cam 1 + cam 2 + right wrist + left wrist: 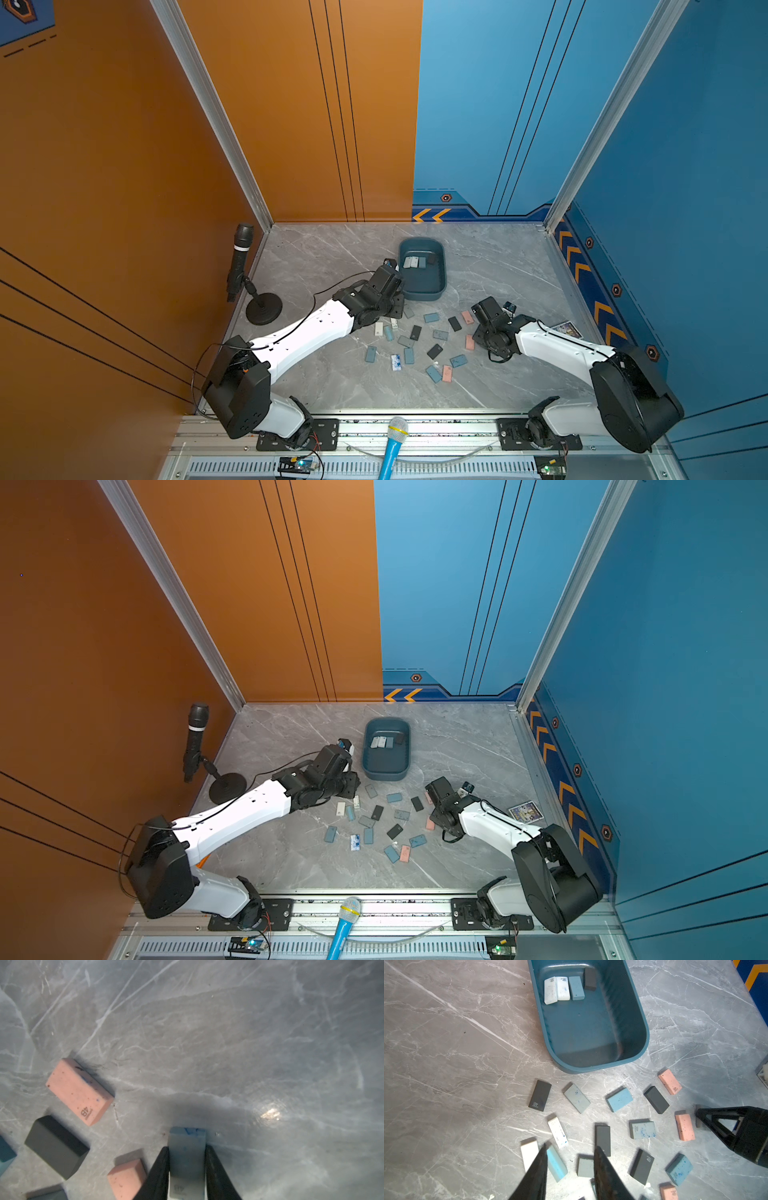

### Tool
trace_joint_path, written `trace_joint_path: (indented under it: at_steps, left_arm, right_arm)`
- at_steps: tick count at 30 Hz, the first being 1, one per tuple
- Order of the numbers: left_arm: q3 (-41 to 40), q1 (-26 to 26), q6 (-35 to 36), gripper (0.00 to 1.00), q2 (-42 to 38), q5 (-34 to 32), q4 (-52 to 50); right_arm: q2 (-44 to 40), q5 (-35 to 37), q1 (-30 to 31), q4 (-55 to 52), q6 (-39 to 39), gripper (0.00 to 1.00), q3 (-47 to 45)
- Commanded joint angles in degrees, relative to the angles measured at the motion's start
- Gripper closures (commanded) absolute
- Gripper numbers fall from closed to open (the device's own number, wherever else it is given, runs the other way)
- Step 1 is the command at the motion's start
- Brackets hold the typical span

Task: Put the eraser in the storage box
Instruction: Pick up the eraser from the center of the board, then place the eraser in the storage box.

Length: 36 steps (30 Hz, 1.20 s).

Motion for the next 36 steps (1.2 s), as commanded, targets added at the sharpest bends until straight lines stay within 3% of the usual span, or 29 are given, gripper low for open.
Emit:
trace_joint_path:
  at_steps: [1, 21, 36]
  left_arm:
    - [-0.5, 0.7, -0.6, 0.62, 0.2, 0.8, 0.1]
    - [-0.9, 1.2, -1.0, 0.62, -0.6, 0.9, 0.1]
    - [-2.6, 2.7, -2.0, 0.61, -2.7, 0.6, 0.1]
  right_arm:
    - [-0.8, -0.7, -0.5, -3.8, -2.1, 0.70, -0.5]
    - [-5.1, 1.3, -0.4, -15.0, -10.7, 0.71, 10.1]
    - [0.3, -0.7, -0.5, -18.5, -19.0, 0.72, 24.1]
